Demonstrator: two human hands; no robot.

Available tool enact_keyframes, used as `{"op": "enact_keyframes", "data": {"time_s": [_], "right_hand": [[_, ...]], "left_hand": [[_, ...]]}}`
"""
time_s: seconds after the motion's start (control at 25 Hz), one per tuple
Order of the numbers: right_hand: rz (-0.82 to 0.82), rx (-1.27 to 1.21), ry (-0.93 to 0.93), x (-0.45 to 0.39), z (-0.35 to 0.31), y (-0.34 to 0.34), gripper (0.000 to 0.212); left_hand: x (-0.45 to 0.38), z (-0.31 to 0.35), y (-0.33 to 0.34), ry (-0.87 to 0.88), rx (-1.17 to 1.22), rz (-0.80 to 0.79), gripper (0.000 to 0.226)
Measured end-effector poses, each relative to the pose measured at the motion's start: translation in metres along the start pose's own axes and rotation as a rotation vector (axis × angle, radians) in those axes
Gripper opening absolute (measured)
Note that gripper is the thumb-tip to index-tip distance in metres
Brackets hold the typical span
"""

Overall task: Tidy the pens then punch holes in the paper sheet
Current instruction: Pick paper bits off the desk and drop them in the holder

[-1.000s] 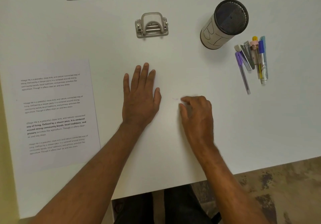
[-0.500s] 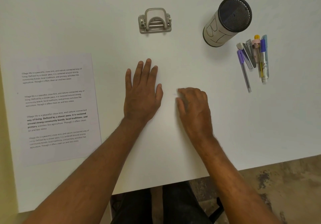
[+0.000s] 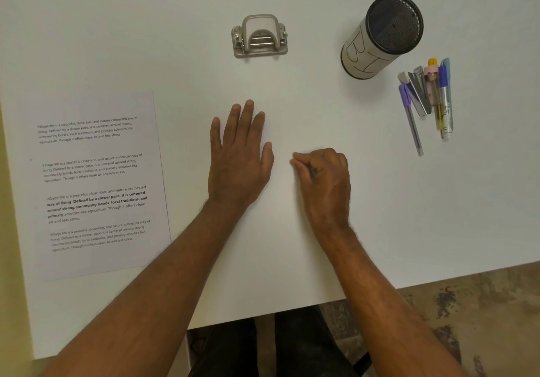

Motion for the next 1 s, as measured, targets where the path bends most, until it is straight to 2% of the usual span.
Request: {"op": "enact_keyframes", "data": {"time_s": [0.12,0.28,0.36,0.48,0.56,0.68,0.8,0.92,1.0], "right_hand": [[0.013,0.094,-0.042,-0.002,-0.001,0.0,0.007],[0.047,0.294,-0.152,-0.001,-0.005,0.002,0.014],[-0.015,0.22,-0.092,-0.006,-0.005,-0.003,0.014],[-0.067,-0.08,0.127,-0.018,-0.009,-0.023,0.017],[0.02,-0.206,0.164,-0.035,-0.017,-0.046,0.018],[0.227,-0.257,0.1,-0.082,-0.026,-0.088,0.02],[0.333,-0.105,0.068,-0.137,-0.023,-0.118,0.01],[0.223,0.167,0.07,-0.177,-0.012,-0.125,0.015],[0.146,0.257,0.062,-0.191,-0.008,-0.125,0.015]], "left_hand": [[0.0,0.0,-0.001,-0.004,0.0,-0.011,0.06],[0.0,0.001,-0.002,-0.005,-0.001,-0.012,0.059],[0.0,0.002,-0.003,-0.003,-0.005,-0.014,0.059],[0.001,0.002,-0.004,-0.008,-0.003,-0.021,0.059],[0.001,0.003,-0.005,-0.013,0.002,-0.028,0.059],[0.003,0.003,-0.006,-0.012,0.032,-0.025,0.058],[0.002,0.004,-0.007,-0.013,0.034,-0.029,0.058],[0.001,0.005,-0.008,-0.019,0.034,-0.038,0.059],[0.0,0.005,-0.008,-0.022,0.035,-0.046,0.059]]}}
Point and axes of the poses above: each hand's wrist, its own x-axis away from the middle knuckle, its own y-axis out of the palm, z = x × y, the point moved 1 cm from there along -x, towards the middle knuckle, and after that the axes turned 13 degrees about x, right-handed, at the moved point
